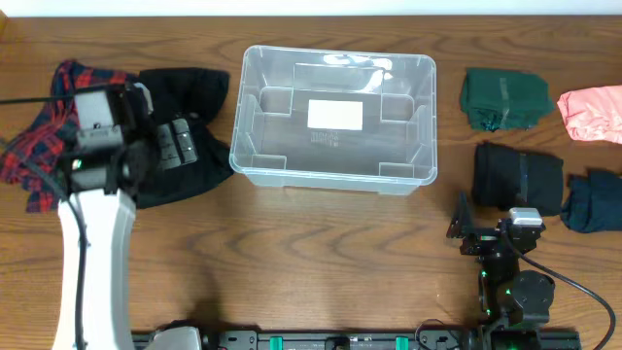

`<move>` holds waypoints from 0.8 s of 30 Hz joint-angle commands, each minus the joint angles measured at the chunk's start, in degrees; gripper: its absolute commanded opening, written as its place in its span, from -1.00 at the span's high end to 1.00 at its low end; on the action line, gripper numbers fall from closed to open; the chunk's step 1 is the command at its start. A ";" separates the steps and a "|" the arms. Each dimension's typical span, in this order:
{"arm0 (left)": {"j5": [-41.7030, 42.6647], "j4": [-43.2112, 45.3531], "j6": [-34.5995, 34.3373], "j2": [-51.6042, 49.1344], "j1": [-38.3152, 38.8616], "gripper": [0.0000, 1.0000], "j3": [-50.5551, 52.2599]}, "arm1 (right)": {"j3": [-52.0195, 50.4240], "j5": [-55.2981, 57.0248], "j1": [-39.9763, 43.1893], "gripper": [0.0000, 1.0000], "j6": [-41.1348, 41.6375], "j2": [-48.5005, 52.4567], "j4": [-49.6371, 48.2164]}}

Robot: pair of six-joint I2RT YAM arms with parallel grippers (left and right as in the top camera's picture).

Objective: Pack container
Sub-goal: 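Reach the left gripper to the black garment and grasp it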

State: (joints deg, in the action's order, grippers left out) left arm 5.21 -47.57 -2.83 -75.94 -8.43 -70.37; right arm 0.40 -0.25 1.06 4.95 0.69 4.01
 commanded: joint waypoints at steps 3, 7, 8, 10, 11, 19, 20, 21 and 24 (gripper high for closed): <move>0.28 0.31 1.36 -7.61 0.04 -0.96 -0.74 | -0.09 0.17 0.15 -0.99 -0.74 -0.35 0.26; -1.07 1.88 1.31 -13.00 1.09 -0.96 -0.74 | -0.09 0.15 0.15 -0.99 -0.76 -0.35 0.26; -1.81 2.49 1.29 -14.03 1.55 -0.96 -0.74 | -0.09 0.15 0.15 -0.98 -0.74 -0.35 0.26; -3.10 4.04 1.18 -15.91 2.56 -0.96 -0.74 | -0.09 0.15 0.15 -0.98 -0.74 -0.35 0.26; -3.67 4.92 0.87 -16.72 3.08 -0.96 -0.74 | -0.09 0.15 0.15 -0.99 -0.74 -0.35 0.26; -8.55 8.68 -2.47 -21.55 4.66 -0.93 -0.74 | -0.09 0.15 0.15 -0.98 -0.74 -0.35 0.26; -9.31 8.79 -2.99 -22.29 4.66 -0.91 -0.74 | -0.09 0.15 0.15 -0.98 -0.74 -0.35 0.26; -10.43 8.92 -3.76 -23.19 4.66 -0.90 -0.74 | -0.09 0.15 0.15 -0.99 -0.74 -0.35 0.24; -11.30 9.86 -3.91 -25.70 4.66 -0.89 -0.74 | -0.09 0.15 0.15 -0.99 -0.74 -0.35 0.26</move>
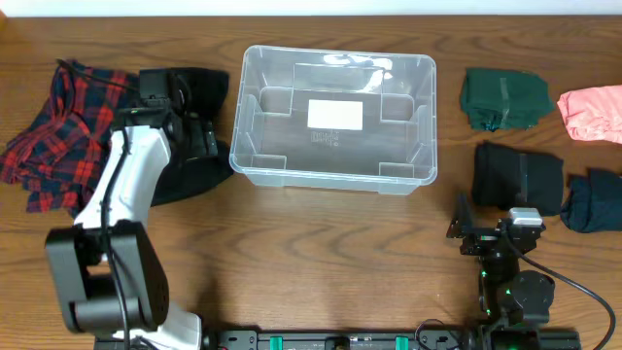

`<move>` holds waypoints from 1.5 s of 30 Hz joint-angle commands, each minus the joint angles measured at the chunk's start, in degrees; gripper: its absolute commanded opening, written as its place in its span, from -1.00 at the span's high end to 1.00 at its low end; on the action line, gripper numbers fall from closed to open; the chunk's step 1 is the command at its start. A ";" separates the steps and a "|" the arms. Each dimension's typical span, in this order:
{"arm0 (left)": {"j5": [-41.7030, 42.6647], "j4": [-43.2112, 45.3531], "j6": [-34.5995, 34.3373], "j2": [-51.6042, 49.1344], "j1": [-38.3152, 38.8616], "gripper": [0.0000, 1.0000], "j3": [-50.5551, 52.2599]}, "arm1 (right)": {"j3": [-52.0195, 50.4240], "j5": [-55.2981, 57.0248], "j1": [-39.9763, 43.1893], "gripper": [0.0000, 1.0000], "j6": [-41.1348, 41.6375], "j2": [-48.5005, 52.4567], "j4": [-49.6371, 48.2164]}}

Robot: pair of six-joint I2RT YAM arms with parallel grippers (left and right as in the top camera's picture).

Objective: Pack container
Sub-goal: 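Reach the left gripper to the black garment and grasp it, then lift the black garment and carry it into the clear bin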

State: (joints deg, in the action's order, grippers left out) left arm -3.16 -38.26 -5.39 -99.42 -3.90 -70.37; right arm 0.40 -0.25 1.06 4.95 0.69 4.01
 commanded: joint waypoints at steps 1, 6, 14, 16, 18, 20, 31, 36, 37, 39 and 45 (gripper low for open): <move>-2.93 1.01 -1.36 -3.02 0.13 -0.89 -0.74 | -0.09 0.17 0.15 -0.99 -0.74 -0.35 0.26; -2.89 3.28 -1.36 -6.03 0.13 -0.89 -0.74 | -0.09 0.15 0.15 -0.98 -0.74 -0.35 0.26; -2.86 6.23 -1.36 -9.64 0.13 -0.82 -0.74 | -0.09 0.15 0.15 -0.98 -0.74 -0.35 0.24; -2.80 7.15 -1.36 -10.71 0.13 -0.82 -0.74 | -0.09 0.15 0.15 -0.99 -0.74 -0.35 0.26; -2.05 7.65 -1.36 -11.72 0.13 -0.72 -0.74 | -0.09 0.15 0.15 -0.99 -0.74 -0.35 0.26; -1.77 7.78 -1.40 -12.35 0.15 -0.13 -0.74 | -0.09 0.15 0.15 -0.99 -0.74 -0.35 0.26; -1.84 6.45 -1.38 -11.43 0.24 0.88 -0.96 | -0.09 0.15 0.15 -0.99 -0.74 -0.35 0.26; -3.17 4.22 -1.29 -6.27 0.24 0.88 -3.26 | -0.09 0.15 0.15 -0.98 -0.74 -0.35 0.26; -4.22 3.98 -1.16 -4.74 0.24 0.88 -3.91 | -0.09 0.15 0.15 -0.99 -0.74 -0.35 0.26; -6.47 3.61 -0.44 -0.94 0.24 0.88 -5.38 | -0.09 0.15 0.15 -0.99 -0.74 -0.35 0.26; -12.70 4.02 4.50 10.29 0.24 0.88 -9.05 | -0.09 0.17 0.15 -0.98 -0.74 -0.35 0.26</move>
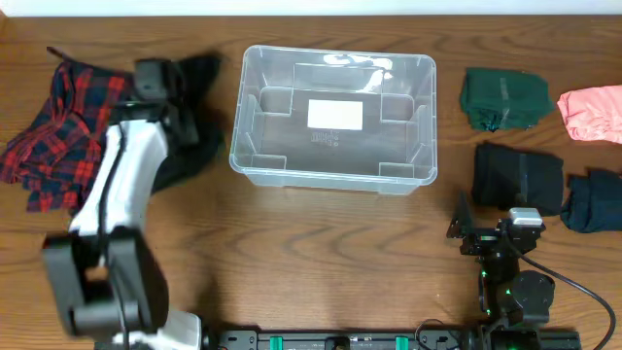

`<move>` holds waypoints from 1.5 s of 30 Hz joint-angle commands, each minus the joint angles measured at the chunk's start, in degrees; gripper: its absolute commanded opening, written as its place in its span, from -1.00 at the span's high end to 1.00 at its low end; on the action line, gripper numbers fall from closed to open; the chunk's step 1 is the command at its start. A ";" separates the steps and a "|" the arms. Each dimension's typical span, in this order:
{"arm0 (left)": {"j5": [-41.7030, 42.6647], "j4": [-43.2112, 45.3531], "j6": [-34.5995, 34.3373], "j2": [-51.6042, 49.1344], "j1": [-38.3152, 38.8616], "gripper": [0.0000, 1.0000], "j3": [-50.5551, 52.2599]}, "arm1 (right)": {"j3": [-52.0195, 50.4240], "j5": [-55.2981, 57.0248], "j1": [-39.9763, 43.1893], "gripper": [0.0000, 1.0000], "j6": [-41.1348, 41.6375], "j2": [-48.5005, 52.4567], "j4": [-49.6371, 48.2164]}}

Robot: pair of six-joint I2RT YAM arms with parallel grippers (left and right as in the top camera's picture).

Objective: Pack container
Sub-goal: 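Lift the black garment and carry it into the clear bin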

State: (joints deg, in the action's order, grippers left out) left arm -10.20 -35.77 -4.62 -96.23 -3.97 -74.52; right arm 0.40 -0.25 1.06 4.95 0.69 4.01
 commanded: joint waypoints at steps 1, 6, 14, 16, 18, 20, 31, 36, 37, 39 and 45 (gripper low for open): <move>-6.93 2.12 5.11 8.76 0.31 0.88 -5.14 | -0.09 0.15 0.15 -0.99 -0.74 -0.35 0.26; -6.88 5.77 13.03 16.06 0.94 0.88 -5.16 | -0.09 0.15 0.15 -0.99 -0.74 -0.35 0.24; -2.23 6.84 24.72 21.55 12.66 0.88 -5.16 | -0.09 0.15 0.15 -0.99 -0.76 -0.35 0.26; -2.25 7.34 27.28 21.31 17.16 0.88 -5.16 | -0.09 0.15 0.15 -0.99 -0.76 -0.35 0.26; -2.25 8.17 29.77 20.81 21.42 0.88 -5.16 | -0.09 0.15 0.15 -0.98 -0.74 -0.35 0.26; -2.27 9.22 32.96 20.00 25.46 0.88 -5.11 | -0.09 0.15 0.15 -0.99 -0.74 -0.35 0.24; -2.25 10.56 44.04 8.72 35.87 0.88 -5.11 | -0.09 0.15 0.15 -0.98 -0.74 -0.35 0.26; -2.29 14.23 46.03 3.21 38.14 0.88 -5.11 | -0.09 0.15 0.15 -0.98 -0.74 -0.35 0.26; -2.32 15.15 46.01 2.49 38.34 0.88 -5.11 | -0.09 0.15 0.15 -0.98 -0.74 -0.35 0.26; -2.27 16.76 45.97 1.36 38.45 0.88 -5.11 | -0.09 0.15 0.15 -0.98 -0.74 -0.35 0.26; -2.23 18.99 45.97 0.85 38.45 0.88 -5.11 | -0.09 0.15 0.15 -0.99 -0.74 -0.35 0.26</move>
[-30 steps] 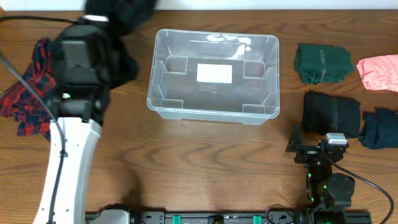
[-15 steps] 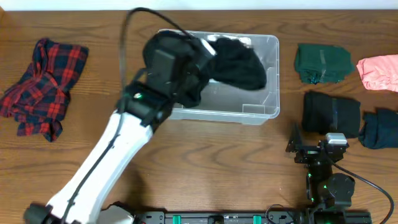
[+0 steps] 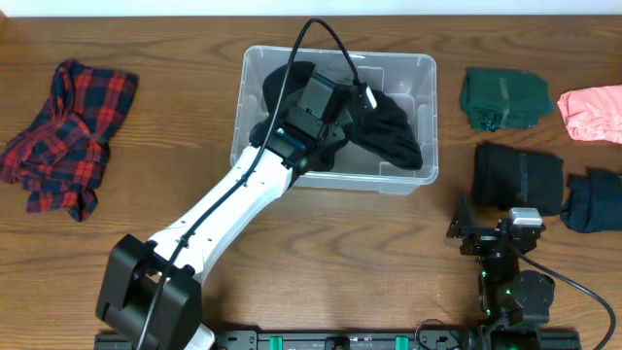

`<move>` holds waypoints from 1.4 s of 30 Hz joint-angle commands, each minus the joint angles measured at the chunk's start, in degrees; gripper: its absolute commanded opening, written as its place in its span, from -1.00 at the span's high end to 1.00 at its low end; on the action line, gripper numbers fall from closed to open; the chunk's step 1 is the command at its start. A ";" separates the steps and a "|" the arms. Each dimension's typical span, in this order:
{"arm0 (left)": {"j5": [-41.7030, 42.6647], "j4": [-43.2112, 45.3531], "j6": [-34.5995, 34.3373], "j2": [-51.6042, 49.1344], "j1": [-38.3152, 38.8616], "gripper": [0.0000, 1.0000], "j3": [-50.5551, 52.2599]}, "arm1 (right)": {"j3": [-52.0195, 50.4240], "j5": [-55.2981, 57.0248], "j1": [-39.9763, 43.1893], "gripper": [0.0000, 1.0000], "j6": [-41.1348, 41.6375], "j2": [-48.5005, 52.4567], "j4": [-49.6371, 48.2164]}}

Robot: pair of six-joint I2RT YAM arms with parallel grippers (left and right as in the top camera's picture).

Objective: Pack container
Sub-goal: 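Lift the black garment and carry it into the clear bin, then release the black garment in the bin and withdraw left gripper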

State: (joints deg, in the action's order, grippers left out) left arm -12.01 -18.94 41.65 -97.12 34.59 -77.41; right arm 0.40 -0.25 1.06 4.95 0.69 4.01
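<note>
The clear plastic container (image 3: 334,183) stands at the table's middle back. A black garment (image 3: 394,134) lies spread inside it, from the left wall toward the right front corner. My left gripper (image 3: 337,105) reaches over the container from the front left and appears shut on the garment, whose cloth bunches around its fingers. At the front right, my right gripper (image 3: 483,236) is parked on the table, too small to show how its fingers stand.
A red plaid shirt (image 3: 68,131) lies crumpled at the far left. Right of the container are a folded green garment (image 3: 502,97), a pink one (image 3: 591,112), a folded black one (image 3: 517,177) and a dark teal one (image 3: 595,202).
My left gripper moved from the table left of the container to over its inside, bringing the black garment, which now lies spread in the container. The right arm has not moved.
My left gripper was over the black garment lying beside the plaid shirt, left of the empty container. Then it was down on the garment, then the cloth was bunched up in it. Now the garment is in the container, and the plaid shirt lies alone.
</note>
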 commanded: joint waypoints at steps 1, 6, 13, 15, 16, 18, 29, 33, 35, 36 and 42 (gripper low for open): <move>-0.42 2.21 -0.31 1.68 -0.11 0.88 -2.23 | -0.09 0.15 0.15 -0.99 -0.74 -0.35 0.26; -0.39 3.39 -0.33 -0.02 -0.11 0.88 -2.23 | -0.09 0.15 0.15 -0.99 -0.74 -0.35 0.26; -0.50 4.70 -0.31 -4.55 -0.17 0.46 -2.23 | -0.09 0.15 0.15 -0.98 -0.74 -0.35 0.26; -0.70 4.50 -0.31 -4.92 -0.17 -0.36 -2.23 | -0.09 0.15 0.15 -0.99 -0.74 -0.35 0.26; -0.72 4.48 -0.31 -4.92 -0.17 -0.44 -2.23 | -0.09 0.15 0.15 -0.99 -0.76 -0.35 0.24; -1.88 4.55 -0.31 -4.66 -0.17 -0.66 -2.23 | -0.09 0.15 0.15 -0.99 -0.74 -0.35 0.26; -5.88 4.74 -6.43 1.20 -0.17 -0.81 -2.23 | -0.09 0.15 0.15 -0.99 -0.74 -0.35 0.26; -5.40 5.22 -15.08 5.97 -0.17 -0.81 -2.23 | -0.09 0.17 0.15 -0.98 -0.74 -0.35 0.26; -4.22 6.38 -18.99 7.34 -0.17 -0.81 -2.23 | -0.09 0.15 0.15 -0.99 -0.74 -0.35 0.26; -3.23 7.21 -20.55 7.52 -0.28 -0.81 -2.23 | -0.09 0.15 0.15 -0.98 -0.76 -0.35 0.24; 2.89 10.71 -29.64 4.52 -2.27 0.37 -2.23 | -0.09 0.15 0.15 -0.99 -0.74 -0.35 0.26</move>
State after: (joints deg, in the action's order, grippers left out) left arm -12.95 -8.60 19.66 -89.93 33.78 -79.11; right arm 0.40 -0.25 1.06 4.95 0.69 4.03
